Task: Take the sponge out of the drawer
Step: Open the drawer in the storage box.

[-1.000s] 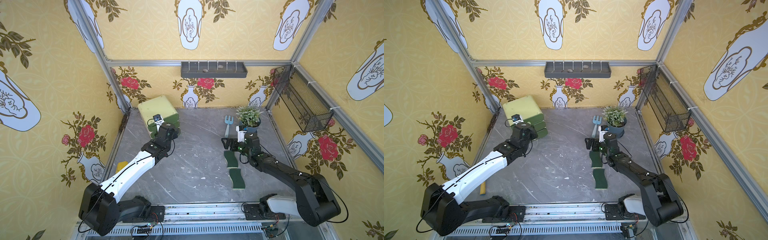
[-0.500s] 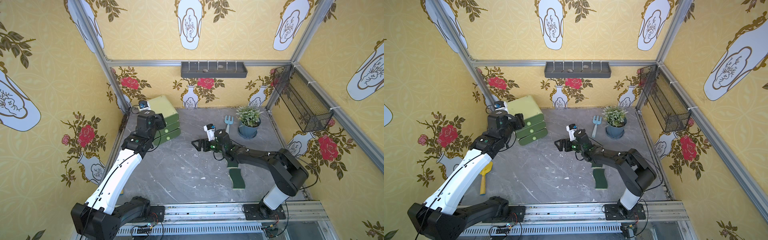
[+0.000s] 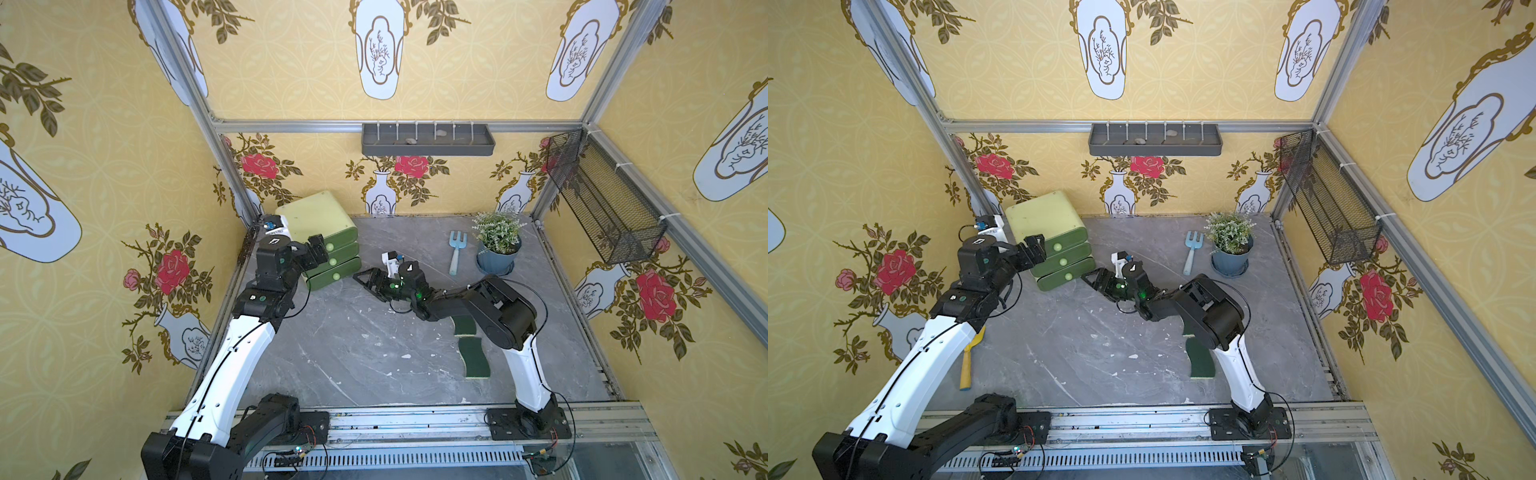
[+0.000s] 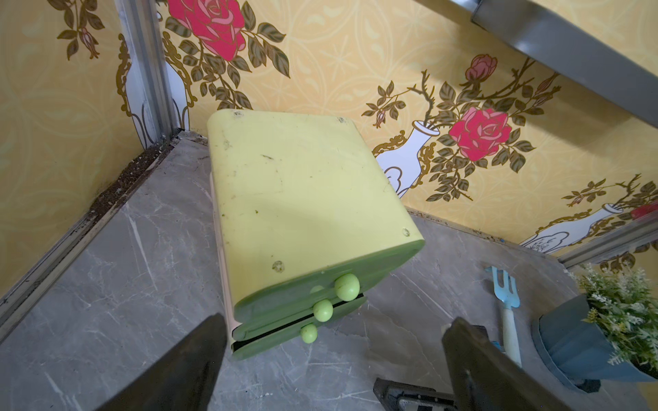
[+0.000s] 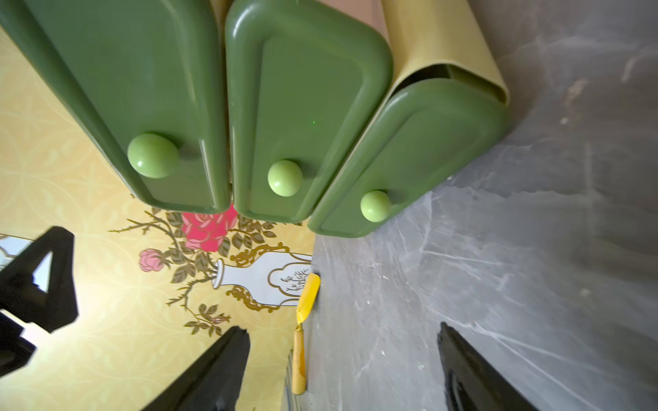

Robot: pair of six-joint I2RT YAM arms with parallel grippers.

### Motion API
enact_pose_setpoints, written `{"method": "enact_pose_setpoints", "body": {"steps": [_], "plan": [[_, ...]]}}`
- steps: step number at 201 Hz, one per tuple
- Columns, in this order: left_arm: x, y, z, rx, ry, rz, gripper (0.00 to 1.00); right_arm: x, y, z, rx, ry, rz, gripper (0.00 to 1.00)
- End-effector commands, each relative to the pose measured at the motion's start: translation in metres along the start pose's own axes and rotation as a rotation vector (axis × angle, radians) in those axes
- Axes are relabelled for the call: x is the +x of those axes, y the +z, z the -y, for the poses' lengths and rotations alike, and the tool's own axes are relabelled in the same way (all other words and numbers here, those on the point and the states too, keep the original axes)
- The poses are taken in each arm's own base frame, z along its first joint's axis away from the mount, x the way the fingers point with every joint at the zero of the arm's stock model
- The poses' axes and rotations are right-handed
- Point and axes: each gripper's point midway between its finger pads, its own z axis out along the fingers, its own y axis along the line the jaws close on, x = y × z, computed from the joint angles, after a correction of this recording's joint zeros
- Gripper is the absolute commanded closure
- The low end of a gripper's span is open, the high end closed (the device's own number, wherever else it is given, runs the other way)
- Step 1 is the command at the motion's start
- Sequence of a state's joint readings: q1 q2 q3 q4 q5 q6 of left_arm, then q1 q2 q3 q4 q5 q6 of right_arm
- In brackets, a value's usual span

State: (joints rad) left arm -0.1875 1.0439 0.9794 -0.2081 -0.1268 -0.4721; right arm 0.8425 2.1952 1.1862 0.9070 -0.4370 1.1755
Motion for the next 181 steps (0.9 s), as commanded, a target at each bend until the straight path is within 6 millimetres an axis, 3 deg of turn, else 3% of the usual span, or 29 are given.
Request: {"method": "enact_pose_setpoints", "body": {"steps": [1,50,84,181], "plan": [[-0.006,-0.002,0.006,0.048,-0.011,0.040,0.00,-0.005,0.011,-0.028,-0.138,0.057,-0.003,0.17],[-0.002,0.001,0.001,0.039,-0.008,0.034,0.00,-0.009,0.040,-0.022,-0.168,0.135,-0.015,0.23],[-0.002,0.002,0.002,0.047,-0.010,0.030,0.00,-0.009,0.055,-0.030,-0.206,0.151,-0.027,0.30],[0.001,0.004,0.004,0.073,-0.010,0.019,0.00,-0.019,0.078,-0.032,-0.225,0.154,0.001,0.46]]}}
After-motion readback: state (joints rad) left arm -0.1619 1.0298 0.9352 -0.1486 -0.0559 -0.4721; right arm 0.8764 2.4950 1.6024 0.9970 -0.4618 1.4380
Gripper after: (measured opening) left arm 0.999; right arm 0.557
